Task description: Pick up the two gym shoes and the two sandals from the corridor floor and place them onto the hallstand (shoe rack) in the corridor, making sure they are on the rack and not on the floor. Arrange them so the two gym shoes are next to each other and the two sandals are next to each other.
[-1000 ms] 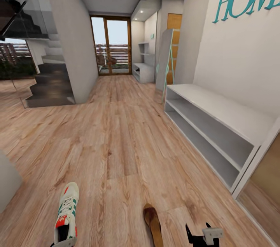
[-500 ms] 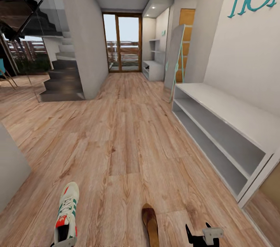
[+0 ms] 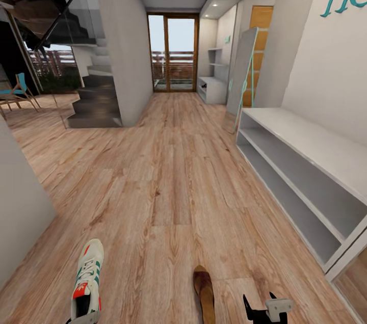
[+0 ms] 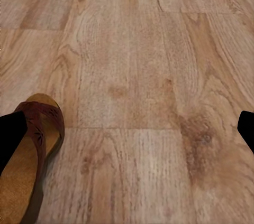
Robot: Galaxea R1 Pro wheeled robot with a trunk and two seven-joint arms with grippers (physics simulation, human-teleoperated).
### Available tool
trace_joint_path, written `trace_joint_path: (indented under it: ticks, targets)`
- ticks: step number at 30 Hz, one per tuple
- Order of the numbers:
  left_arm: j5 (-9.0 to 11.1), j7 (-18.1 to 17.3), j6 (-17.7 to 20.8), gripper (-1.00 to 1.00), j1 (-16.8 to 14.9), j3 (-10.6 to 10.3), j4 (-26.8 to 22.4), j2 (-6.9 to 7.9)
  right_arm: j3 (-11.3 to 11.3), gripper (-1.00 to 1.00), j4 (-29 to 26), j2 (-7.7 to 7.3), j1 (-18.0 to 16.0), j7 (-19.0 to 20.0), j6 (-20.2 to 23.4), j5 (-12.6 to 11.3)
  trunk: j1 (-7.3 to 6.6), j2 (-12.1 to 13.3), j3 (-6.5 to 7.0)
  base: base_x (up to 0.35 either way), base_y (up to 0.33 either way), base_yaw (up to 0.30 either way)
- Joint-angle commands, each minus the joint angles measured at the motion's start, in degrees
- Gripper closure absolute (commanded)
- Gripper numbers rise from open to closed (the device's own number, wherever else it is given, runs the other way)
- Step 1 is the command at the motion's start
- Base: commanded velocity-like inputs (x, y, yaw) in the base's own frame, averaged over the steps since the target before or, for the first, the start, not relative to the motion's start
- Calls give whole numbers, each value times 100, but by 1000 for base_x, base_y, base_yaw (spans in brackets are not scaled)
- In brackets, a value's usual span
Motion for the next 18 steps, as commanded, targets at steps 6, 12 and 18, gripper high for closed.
trace_joint_path:
  ticks: [6,12,18]
  targets:
    - [11,7,-19,100,-3,-4,4,0,26,-100,-18,-3,-3,25,-19,-72,-1,-2,-8,0,0,14]
    - [11,7,-19,100,-3,-4,-3,0,26,-100,-28,5,-3,21,-19,-79,-1,-2,-8,0,0,1]
    - [11,7,-19,100,-3,-4,-4,0,19,-100,-31,-1,-3,21,-19,-81,-1,-2,-8,0,0,0]
